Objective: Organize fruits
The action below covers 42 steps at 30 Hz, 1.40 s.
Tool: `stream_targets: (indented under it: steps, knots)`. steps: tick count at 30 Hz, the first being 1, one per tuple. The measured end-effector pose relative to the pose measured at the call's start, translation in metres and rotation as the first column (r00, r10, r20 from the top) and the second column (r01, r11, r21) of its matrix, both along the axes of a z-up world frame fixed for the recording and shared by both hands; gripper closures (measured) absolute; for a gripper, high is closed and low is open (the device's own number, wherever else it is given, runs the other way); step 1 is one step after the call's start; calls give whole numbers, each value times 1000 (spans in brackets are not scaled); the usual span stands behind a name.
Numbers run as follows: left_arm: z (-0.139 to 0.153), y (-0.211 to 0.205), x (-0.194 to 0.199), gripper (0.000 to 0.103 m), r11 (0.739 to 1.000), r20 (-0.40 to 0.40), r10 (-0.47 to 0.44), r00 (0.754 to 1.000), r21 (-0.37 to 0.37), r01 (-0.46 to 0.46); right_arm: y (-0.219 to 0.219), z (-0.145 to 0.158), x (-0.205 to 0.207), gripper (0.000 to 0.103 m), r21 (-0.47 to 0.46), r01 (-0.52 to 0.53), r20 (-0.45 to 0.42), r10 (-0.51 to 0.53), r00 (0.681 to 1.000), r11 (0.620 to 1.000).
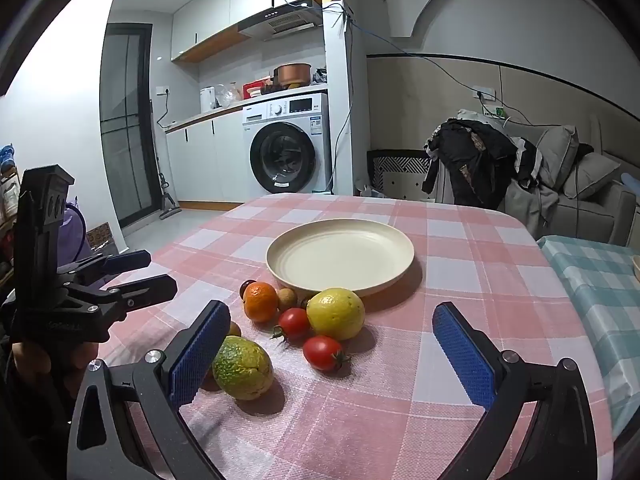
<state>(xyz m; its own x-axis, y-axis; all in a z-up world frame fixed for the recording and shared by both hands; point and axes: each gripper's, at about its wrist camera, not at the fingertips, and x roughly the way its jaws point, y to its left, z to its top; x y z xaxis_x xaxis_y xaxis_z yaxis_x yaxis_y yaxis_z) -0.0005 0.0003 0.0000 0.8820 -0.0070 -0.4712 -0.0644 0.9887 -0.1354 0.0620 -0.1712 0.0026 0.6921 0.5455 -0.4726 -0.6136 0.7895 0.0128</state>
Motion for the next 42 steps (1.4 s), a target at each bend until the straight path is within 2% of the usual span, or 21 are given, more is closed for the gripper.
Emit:
stream_targets:
  steps: [18, 42]
  knots:
    - [6, 7, -9, 1, 1000, -7, -1, 1000, -2, 1, 1, 1, -1, 0, -8, -6, -1, 6, 1000, 1000]
    - [0, 1, 0, 1, 1000, -10, 6, 1000, 4, -6, 1, 1, -1, 0, -13, -8, 1, 8, 1000, 1000]
